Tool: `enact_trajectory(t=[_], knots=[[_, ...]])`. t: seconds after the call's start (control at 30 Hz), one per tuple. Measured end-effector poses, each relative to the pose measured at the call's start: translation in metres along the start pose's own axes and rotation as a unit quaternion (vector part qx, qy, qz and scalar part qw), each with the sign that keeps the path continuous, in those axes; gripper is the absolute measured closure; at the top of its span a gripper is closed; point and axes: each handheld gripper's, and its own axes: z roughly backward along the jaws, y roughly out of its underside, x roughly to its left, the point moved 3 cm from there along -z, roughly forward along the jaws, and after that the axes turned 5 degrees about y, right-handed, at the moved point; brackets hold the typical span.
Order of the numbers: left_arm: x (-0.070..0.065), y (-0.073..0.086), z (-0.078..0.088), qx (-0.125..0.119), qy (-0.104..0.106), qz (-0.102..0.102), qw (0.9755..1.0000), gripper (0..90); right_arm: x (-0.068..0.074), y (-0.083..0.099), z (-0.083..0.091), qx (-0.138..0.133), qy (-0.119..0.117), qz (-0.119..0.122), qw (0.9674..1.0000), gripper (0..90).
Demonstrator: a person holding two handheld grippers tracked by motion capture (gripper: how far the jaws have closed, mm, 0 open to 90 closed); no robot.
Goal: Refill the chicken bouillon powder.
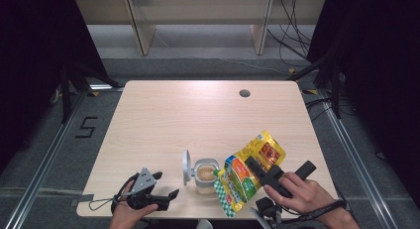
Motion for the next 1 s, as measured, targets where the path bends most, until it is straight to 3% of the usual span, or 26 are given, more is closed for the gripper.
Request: enact_trajectory(t=[0.13, 0.17, 0.2, 0.23, 0.37, 0.4, 0.47, 0.53, 0.87, 0.9, 1.0], knots=[[0.0001, 0.0001, 0.0001, 0.001, 0.000, -0.001, 1.0000, 15.7, 0.0007, -0.0009, -0.0004, -0.002, -0.009, -0.004, 1.0000, 65.1], [-0.0015, 0.0006, -0.0001, -0.001, 0.001, 0.013, 0.9999, 15.7, 0.0008, -0.0010, -0.0004, -0.002, -0.010, -0.003, 0.9999, 65.1], [-0.0013, 0.0004, -0.0001, -0.002, 0.001, 0.011, 0.9999, 15.7, 0.0009, -0.0009, -0.0004, -0.002, -0.009, -0.004, 0.9999, 65.1], [0.0009, -0.0002, 0.0002, -0.001, 0.002, -0.005, 1.0000, 15.7, 0.0011, -0.0007, 0.0002, 0.003, -0.010, -0.004, 0.9999, 65.1], [-0.0002, 0.0001, -0.0004, -0.001, 0.001, 0.001, 1.0000, 15.7, 0.0014, -0.0002, 0.0002, 0.001, -0.011, -0.004, 0.9999, 65.2], [0.0001, -0.0001, 0.0001, 0.000, 0.000, -0.001, 1.0000, 15.7, 0.0013, -0.0001, -0.0009, -0.007, 0.015, 0.000, 0.9999, 65.2], [0.0018, -0.0004, 0.0006, 0.002, -0.001, -0.012, 0.9999, 15.7, 0.0045, 0.0001, -0.0028, -0.020, 0.020, -0.020, 0.9994, 65.2], [0.0000, 0.0000, -0.0001, -0.002, 0.002, 0.000, 1.0000, 15.7, 0.0038, -0.0001, -0.0023, -0.020, 0.025, -0.015, 0.9994, 65.3], [0.0007, -0.0002, 0.0002, 0.001, 0.000, -0.005, 1.0000, 15.7, 0.0039, -0.0005, -0.0025, -0.016, 0.026, -0.017, 0.9994, 65.9], [-0.0013, 0.0006, -0.0002, -0.001, 0.001, 0.012, 0.9999, 15.7, 0.0041, -0.0007, -0.0028, -0.017, 0.027, -0.021, 0.9993, 65.9], [-0.0003, -0.0001, -0.0001, -0.001, 0.001, -0.001, 1.0000, 15.7, 0.0037, -0.0013, -0.0040, -0.019, 0.021, -0.020, 0.9994, 65.9]])
